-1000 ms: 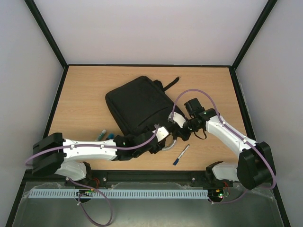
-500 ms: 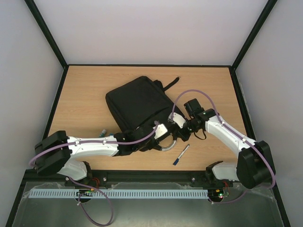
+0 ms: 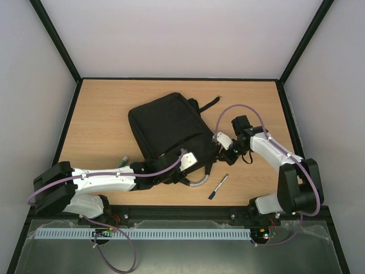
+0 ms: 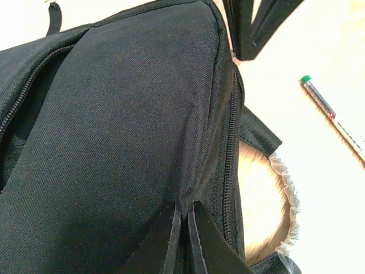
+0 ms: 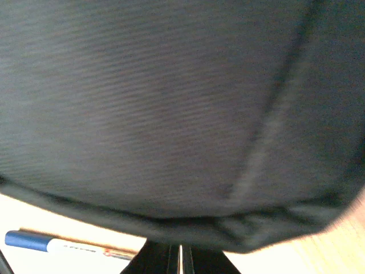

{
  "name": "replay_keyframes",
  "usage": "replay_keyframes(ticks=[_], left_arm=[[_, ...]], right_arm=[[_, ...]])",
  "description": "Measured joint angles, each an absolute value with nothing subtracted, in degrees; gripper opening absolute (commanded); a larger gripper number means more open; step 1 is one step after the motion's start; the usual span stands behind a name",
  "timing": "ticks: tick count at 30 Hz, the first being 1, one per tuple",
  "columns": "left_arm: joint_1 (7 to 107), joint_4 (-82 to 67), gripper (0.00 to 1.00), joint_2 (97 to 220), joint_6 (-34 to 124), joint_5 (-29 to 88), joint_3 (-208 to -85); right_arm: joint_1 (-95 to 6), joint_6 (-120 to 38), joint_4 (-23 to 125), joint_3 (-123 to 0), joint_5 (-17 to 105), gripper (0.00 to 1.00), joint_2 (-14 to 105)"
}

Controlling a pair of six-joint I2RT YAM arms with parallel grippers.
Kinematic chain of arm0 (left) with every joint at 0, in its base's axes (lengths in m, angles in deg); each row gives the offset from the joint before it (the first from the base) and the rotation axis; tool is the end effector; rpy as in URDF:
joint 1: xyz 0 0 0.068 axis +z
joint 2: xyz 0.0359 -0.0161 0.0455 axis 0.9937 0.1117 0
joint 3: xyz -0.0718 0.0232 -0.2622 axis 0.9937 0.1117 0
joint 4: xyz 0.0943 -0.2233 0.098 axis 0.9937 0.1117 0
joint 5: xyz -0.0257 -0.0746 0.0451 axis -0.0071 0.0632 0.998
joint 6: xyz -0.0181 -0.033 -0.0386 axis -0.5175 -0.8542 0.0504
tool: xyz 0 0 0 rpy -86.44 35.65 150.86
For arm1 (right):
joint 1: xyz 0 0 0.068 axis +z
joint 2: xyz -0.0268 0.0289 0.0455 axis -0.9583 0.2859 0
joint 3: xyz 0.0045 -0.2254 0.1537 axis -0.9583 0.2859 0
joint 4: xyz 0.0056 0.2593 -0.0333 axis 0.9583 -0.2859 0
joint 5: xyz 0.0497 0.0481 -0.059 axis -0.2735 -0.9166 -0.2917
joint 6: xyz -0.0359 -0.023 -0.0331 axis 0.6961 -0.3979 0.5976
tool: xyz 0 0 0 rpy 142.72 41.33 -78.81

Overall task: Pack the student bag
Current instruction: Zip the student bag at the center of the board.

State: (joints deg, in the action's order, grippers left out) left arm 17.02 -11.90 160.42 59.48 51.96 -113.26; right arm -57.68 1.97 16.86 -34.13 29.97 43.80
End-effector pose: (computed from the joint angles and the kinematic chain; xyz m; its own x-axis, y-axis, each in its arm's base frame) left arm 0.1210 -0.2568 0.2103 -0.1667 0.5103 -0.8437 0.8143 0.5538 0.1740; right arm 0.2430 0.0819 0.2004 -0.4770 -0.7038 -0.5265 -0.8370 0.5465 0.0278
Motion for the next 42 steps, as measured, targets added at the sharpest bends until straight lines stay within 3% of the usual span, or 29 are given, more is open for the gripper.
replay_keyframes(ticks=[29,32,33,38,42], left_arm=[[11.8,-10.4,0.02,158.2,66.3,51.3,-110.8],[11.8,-10.4,0.03,158.2,66.4,51.3,-110.8],[11.7,-10.4,0.06,158.2,66.4,51.5,-110.8],[11.1,-10.2,0.51,158.2,65.8,52.8,-110.8],[10.8,-8.9,0.68,157.3,63.5,55.2,-111.0]], right_arm=[[-62.2,5.5,17.8,-51.3,29.1,0.01,67.0],[-62.2,4.4,18.7,-51.5,28.7,0.14,67.6],[-62.3,4.1,19.0,-51.5,28.6,0.21,67.6],[-62.4,2.8,21.3,-51.1,29.4,0.42,67.0],[-62.6,2.8,22.4,-47.9,30.8,0.52,62.0]])
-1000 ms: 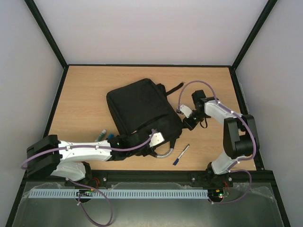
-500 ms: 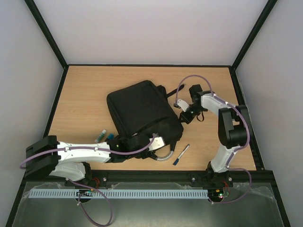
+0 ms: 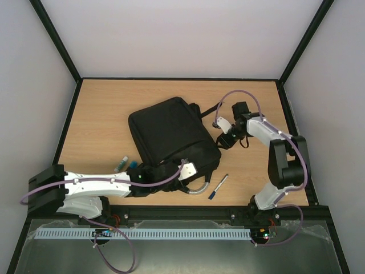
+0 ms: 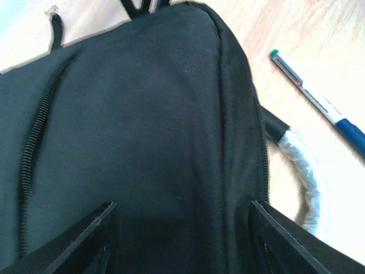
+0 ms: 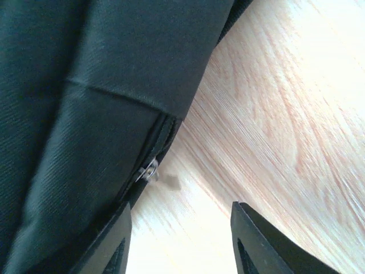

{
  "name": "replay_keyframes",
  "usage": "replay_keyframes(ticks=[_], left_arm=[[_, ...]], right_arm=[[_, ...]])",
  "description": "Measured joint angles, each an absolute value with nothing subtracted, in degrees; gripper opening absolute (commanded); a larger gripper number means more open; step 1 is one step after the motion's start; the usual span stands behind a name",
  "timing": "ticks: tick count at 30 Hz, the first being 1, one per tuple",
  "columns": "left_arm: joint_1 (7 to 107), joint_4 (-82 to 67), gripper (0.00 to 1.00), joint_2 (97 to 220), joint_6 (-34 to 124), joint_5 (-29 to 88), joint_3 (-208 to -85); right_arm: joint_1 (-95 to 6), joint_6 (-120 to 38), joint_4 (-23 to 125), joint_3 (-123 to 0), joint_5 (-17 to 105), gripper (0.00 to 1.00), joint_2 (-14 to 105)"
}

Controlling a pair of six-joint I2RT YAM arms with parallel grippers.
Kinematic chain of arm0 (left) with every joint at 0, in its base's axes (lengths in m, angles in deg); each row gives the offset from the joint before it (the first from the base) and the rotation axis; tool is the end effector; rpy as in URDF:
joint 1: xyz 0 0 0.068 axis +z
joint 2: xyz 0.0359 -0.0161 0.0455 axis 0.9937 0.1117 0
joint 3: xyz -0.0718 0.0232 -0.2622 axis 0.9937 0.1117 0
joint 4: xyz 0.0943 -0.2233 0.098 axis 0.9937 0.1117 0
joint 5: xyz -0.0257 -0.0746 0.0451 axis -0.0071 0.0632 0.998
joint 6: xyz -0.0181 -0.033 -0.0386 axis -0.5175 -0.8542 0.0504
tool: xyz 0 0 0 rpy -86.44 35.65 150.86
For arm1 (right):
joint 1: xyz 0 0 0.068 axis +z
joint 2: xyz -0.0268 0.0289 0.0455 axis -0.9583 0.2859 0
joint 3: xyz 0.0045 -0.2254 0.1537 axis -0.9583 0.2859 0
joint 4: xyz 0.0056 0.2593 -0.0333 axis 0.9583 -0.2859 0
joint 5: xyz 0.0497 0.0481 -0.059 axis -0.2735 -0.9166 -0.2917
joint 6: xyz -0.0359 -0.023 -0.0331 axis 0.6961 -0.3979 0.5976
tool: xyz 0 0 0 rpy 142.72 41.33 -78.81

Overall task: Pack the student bag
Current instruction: Zip the student bag at the center of the board.

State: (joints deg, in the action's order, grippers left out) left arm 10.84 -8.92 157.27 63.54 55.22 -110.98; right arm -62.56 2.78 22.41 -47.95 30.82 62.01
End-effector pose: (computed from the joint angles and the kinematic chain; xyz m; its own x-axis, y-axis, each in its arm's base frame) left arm 0.0900 -0.2533 0.2071 -0.0615 0.5903 -0.8049 0.8491 0.4547 0.2686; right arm 0.3270 0.0754 0.1851 -0.5162 -0.6711 -0.5322 -0.7914 0.6113 -0.0032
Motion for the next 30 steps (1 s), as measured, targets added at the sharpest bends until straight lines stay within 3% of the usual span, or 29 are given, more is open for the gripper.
replay_keyframes(ticks=[5,10,13,16,19,20,30], left_arm=[[11.5,-4.8,0.78,152.9,60.0,59.5,-114.0],[17.2,0.9,0.73,147.9,52.0,63.0,-118.7],[22.5,4.9,0.66,146.1,46.3,64.7,-120.1],[28.4,9.7,0.67,145.1,40.5,64.7,-120.3],[34.0,13.4,0.90,145.1,37.2,62.5,-120.2],[35.6,13.8,0.93,145.1,36.3,62.0,-120.0],[38.0,12.7,0.88,152.1,42.5,53.8,-121.4]], right_arm=[[-63.1,2.4,22.2,-45.2,33.4,0.64,53.6],[-64.0,2.3,18.9,-44.7,33.6,0.70,43.1],[-64.1,2.7,15.4,-44.8,31.9,0.71,36.5],[-64.0,4.4,11.7,-44.0,29.4,0.69,32.7],[-63.0,6.0,10.1,-39.0,28.6,0.66,30.3],[-62.1,6.4,9.4,-36.6,28.6,0.64,29.9],[-50.3,3.1,11.9,-29.6,28.7,0.60,32.9]])
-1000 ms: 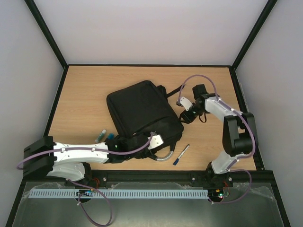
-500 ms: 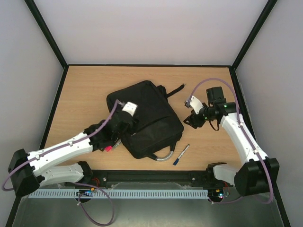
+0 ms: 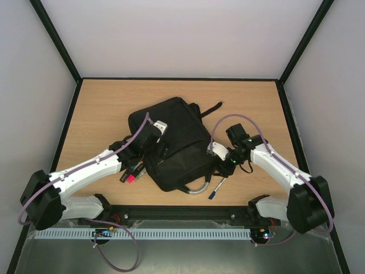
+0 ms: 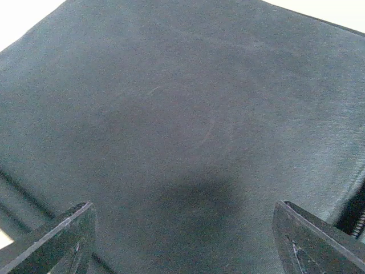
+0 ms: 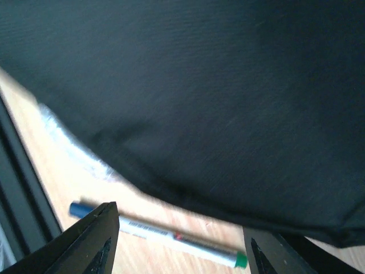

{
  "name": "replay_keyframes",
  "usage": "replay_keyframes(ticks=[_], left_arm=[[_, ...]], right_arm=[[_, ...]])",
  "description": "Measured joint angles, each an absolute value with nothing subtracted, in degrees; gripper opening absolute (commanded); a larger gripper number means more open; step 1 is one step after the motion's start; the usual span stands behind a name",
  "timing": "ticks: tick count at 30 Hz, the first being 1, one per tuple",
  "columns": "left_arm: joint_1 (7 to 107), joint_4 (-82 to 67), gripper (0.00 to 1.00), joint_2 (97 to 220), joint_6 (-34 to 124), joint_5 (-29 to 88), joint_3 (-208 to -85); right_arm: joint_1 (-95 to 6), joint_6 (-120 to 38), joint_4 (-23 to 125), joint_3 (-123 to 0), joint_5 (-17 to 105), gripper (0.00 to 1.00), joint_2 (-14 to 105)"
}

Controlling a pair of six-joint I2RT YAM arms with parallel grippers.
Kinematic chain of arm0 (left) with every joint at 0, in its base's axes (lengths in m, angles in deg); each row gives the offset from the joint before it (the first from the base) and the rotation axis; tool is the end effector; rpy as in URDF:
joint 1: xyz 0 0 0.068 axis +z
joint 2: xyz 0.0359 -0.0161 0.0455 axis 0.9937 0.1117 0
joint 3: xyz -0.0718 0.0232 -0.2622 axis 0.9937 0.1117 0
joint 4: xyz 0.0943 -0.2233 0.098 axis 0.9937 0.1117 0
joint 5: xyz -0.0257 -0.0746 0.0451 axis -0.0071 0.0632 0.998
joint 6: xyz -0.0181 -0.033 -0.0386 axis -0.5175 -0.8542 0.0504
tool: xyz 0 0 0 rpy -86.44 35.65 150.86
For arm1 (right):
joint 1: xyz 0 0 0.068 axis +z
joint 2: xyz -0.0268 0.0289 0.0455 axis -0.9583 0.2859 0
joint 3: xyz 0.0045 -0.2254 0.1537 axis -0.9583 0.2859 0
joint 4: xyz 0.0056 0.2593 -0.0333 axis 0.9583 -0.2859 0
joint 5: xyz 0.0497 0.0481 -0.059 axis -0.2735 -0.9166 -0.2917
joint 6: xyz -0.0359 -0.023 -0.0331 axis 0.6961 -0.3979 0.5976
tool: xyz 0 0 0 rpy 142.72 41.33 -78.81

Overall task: Pack the student bag
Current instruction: Zip the student bag at the center of the board, then adjust the stationery at the center of the board.

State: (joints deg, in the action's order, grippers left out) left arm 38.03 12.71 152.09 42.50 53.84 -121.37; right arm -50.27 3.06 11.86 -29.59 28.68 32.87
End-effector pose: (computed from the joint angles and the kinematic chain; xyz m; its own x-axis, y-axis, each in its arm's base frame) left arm 0.1876 -0.1770 0.2560 -0.5643 0.2431 -0.7890 0.4101 0.9119 -0.0123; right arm 0.1940 0.0979 0.2151 -0.3501 -0.7556 -0.5536 -0.9118 0.4103 0.0165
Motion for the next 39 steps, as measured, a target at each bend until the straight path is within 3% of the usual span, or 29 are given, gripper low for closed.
replay_keyframes(ticks=[4,11,21,27,39], left_arm=[[38.1,11.3,0.93,156.0,44.8,51.5,-123.8],[38.3,11.0,0.91,164.3,46.3,51.0,-134.4],[43.2,9.3,0.77,168.3,48.7,44.2,-144.1],[46.6,7.9,0.76,168.3,49.7,34.8,-140.7],[45.7,8.7,0.76,166.1,50.8,28.3,-138.6]], right_arm=[[-50.1,-1.1,16.4,-31.9,31.6,0.59,39.8],[-50.1,-4.9,22.9,-34.8,37.0,0.62,43.9],[-50.1,3.3,15.0,-30.8,39.0,0.67,26.9],[-50.1,12.3,8.8,-24.4,40.1,0.56,25.1],[-44.4,23.7,7.0,-22.4,43.2,0.48,23.6]])
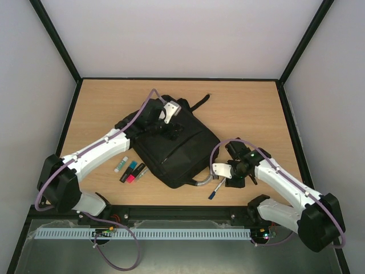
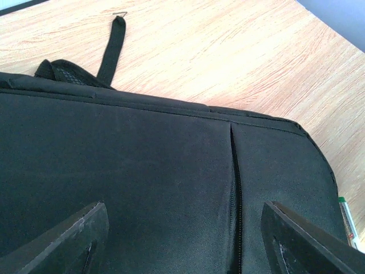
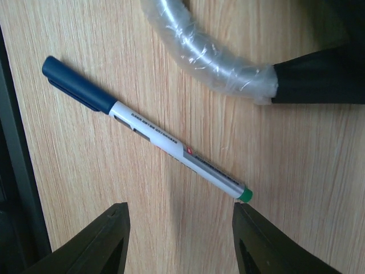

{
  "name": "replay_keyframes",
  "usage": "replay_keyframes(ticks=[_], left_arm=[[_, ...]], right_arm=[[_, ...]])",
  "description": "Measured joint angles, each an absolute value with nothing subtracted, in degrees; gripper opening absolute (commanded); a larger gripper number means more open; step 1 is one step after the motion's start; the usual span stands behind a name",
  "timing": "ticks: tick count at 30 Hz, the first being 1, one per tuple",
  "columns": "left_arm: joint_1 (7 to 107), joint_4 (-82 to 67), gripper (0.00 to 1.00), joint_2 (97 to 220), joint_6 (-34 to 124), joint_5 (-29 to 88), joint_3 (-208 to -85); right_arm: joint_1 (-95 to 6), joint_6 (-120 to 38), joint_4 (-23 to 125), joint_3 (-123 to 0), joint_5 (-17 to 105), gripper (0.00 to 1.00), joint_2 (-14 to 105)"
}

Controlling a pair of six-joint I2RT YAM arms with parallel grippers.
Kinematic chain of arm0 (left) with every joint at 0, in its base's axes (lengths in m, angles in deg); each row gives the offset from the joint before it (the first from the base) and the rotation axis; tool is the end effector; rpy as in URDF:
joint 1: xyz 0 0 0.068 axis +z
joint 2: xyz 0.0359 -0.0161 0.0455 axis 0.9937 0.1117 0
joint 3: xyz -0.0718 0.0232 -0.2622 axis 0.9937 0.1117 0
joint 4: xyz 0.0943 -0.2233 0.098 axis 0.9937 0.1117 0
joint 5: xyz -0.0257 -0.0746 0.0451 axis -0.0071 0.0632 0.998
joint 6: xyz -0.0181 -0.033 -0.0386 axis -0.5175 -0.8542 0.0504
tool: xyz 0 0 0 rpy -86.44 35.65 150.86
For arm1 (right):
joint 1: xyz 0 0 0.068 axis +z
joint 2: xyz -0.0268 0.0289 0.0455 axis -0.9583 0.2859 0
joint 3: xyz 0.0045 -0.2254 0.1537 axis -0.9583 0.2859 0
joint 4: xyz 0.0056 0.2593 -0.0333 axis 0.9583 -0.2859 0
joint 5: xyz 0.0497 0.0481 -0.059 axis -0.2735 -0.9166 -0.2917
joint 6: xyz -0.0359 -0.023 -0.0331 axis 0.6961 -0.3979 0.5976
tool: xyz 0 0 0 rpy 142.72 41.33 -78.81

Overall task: Pack the student bag
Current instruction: Adjust the stationery at the center of the board.

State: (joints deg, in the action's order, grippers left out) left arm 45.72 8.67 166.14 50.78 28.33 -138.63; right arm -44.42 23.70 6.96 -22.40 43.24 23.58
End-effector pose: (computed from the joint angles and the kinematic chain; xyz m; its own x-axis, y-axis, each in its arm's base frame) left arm 0.2577 -0.2075 0.2964 -0.4938 0.2589 -0.8302 0.6667 0.7256 -0.1703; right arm 0.1517 0.0898 0.2010 0.0162 -0.9486 -0.3159 -0.9637 0.0694 -0.2579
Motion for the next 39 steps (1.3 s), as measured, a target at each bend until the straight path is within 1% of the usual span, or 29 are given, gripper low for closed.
replay_keyframes(ticks=[9,17,20,25,32,39], left_arm=[[45.7,8.7,0.77,165.4,51.0,28.6,-138.6],[45.7,8.7,0.77,165.4,51.0,28.6,-138.6],[45.7,8.7,0.77,165.4,51.0,28.6,-138.6],[45.7,8.7,0.77,165.4,51.0,28.9,-138.6],[45.7,8.8,0.77,165.4,51.0,29.0,-138.6],[45.7,8.9,0.77,165.3,51.0,29.0,-138.6]], right_arm=[[-37.1,25.0,10.4,-19.9,48.6,0.43,28.3],[-33.0,23.5,14.1,-19.8,50.8,0.41,32.2],[-32.4,23.1,15.2,-19.8,51.3,0.37,33.8],[-32.0,22.3,16.6,-19.8,51.7,0.28,36.3],[-31.8,22.0,17.0,-19.8,52.5,0.17,37.0],[-31.7,21.8,17.2,-19.0,54.7,0.09,36.8]])
